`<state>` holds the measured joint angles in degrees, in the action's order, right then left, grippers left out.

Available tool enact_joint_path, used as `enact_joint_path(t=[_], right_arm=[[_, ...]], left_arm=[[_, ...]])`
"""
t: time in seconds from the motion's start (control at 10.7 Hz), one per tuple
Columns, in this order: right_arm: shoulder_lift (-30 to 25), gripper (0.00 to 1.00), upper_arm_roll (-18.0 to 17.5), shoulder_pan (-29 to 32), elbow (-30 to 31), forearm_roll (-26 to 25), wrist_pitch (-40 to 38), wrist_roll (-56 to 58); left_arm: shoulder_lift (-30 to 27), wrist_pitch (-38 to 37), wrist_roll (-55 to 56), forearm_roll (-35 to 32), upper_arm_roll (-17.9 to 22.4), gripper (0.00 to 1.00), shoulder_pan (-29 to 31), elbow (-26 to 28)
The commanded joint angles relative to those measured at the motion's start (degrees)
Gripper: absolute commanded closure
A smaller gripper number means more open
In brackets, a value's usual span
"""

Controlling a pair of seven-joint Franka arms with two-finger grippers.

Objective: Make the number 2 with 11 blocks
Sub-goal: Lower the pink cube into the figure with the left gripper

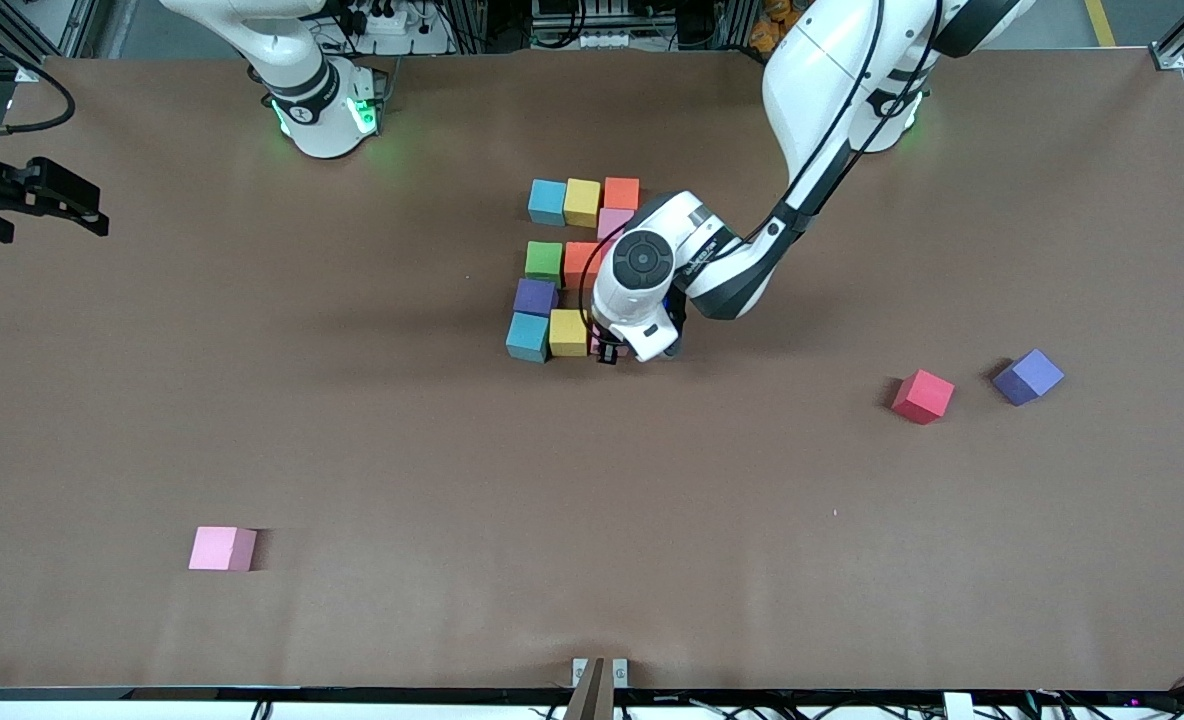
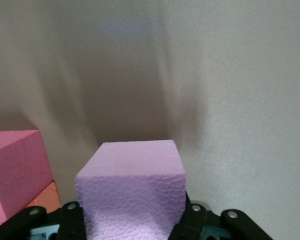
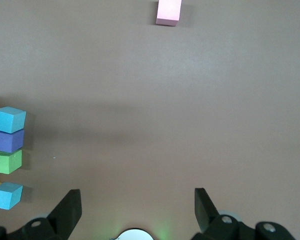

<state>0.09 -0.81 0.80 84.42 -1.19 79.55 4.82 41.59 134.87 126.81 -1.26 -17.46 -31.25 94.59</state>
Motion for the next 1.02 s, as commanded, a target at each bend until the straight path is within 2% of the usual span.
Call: enact_joint_path(t=[0.0,0.47,0.56,0.65,0.74,0.93], right_arm=[[0.62,0.00,-0.16,0.00,-1.45,-1.01,-0.80,-0.25],[0.71,0.00,-0.16,0.08,-1.45,-0.92,-0.63,-0.16],[0.71,0.00,-0.16,0.08,-1.45,-0.92,-0.63,-0.25],[0.71,0.00,-0.16,0.00,-1.45,-0.92,-0.63,-0.25],[0.71,0.00,-0.16,0.08,-1.45,-0.92,-0.63,-0.25],[0.71,0.00,-0.16,0.08,-1.45,-0.92,-0.63,-0.16]], left_arm=[[0.51,1.44,1.86,-1.73,-0.21,0.83,-0.31,0.16],[1.21,1.97,1.86,-1.91,-0.12,0.79,-0.57,-0.02],[1.21,2.23,1.86,-2.60,-0.21,0.66,-0.57,-0.02],[1.30,2.24,1.86,-2.79,-0.21,0.37,-0.57,-0.02],[1.39,2.24,1.68,-3.31,-0.12,0.00,-0.57,-0.02],[1.39,2.24,1.86,-5.77,-0.90,0.00,-0.48,-0.02]])
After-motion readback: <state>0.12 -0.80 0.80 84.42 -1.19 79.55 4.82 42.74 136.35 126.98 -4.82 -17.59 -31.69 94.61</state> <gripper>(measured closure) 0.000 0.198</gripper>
